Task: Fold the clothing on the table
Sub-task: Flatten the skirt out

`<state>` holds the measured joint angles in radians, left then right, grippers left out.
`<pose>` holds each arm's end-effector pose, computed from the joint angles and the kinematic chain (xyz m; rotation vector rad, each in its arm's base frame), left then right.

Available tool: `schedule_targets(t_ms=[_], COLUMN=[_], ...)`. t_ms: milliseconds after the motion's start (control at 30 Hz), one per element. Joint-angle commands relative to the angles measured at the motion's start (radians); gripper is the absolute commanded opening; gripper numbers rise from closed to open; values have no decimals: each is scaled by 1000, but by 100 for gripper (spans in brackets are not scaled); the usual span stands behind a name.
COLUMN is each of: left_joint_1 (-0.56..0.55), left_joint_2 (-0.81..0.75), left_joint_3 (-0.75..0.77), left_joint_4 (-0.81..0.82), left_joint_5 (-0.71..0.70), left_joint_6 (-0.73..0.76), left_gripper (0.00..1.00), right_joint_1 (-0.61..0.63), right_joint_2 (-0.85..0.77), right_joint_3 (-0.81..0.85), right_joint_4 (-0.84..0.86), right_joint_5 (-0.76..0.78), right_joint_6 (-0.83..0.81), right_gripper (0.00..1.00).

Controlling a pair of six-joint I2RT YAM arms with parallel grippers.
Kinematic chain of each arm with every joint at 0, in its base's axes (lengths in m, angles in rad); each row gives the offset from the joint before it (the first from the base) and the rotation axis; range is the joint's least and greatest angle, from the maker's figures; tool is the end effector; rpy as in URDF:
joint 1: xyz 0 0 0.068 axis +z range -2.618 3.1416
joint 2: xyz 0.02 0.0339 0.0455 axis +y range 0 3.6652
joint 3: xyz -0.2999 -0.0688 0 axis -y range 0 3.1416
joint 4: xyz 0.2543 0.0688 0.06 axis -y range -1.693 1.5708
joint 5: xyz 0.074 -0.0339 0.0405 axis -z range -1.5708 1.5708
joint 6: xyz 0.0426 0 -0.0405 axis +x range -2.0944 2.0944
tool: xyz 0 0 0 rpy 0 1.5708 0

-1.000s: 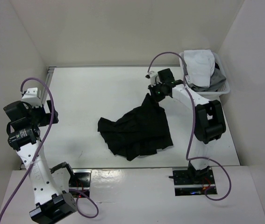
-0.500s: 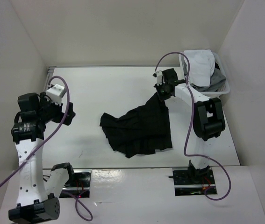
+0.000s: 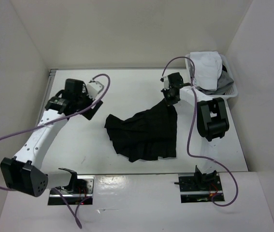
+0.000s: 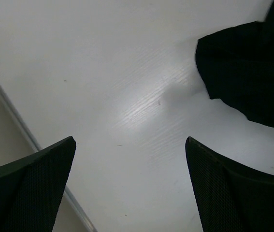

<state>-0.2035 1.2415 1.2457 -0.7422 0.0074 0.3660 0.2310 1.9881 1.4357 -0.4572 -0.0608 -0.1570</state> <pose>0.2578 -0.0535 0.3799 0.6525 2.2158 0.0744 0.4389 0.1059 0.2067 -0.5198 2.5283 0.1059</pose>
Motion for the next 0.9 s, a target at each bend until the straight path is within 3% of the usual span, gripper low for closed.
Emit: schedule_targets(t_ms=[0, 100, 167, 200, 300, 500, 567, 667, 733, 767, 800, 867], left_joint_1=[-120, -220, -220, -220, -229, -324, -367, -476, -526, -560, -573, -606], left_joint_2=[53, 104, 104, 104, 128, 208, 243, 298, 318, 328, 347, 383], left_joint_3=[-76, -92, -19, 19, 133, 216, 216, 173, 162, 162, 178, 199], left_joint_4=[84, 81, 51, 34, 21, 69, 69, 99, 109, 119, 128, 129], left_joint_5=[-316, -397, -287, -127, 55, 216, 217, 102, 57, 57, 48, 48], left_joint_6=[7, -51, -81, -81, -81, -58, -49, -39, -39, -39, -54, -67], left_gripper=[100, 100, 100, 100, 100, 100, 100, 100, 100, 100, 100, 100], right_joint_1=[-5, -5, -5, -5, -5, -5, -25, -25, -35, -35, -35, -35], right_joint_2=[32, 43, 54, 63, 72, 121, 143, 152, 138, 129, 103, 77], right_joint_3=[31, 20, 20, 20, 20, 31, 42, 77, 77, 77, 77, 65], right_joint_4=[-20, -20, -20, -20, -20, -20, -35, -46, -46, -46, -46, -46], right_joint_5=[47, 38, 38, 38, 38, 65, 44, 68, 69, 69, 69, 69], right_joint_6=[11, 11, 11, 11, 2, -7, 2, 2, 11, 11, 11, 20], right_gripper=[0, 0, 0, 0, 0, 0, 0, 0, 15, 34, 64, 72])
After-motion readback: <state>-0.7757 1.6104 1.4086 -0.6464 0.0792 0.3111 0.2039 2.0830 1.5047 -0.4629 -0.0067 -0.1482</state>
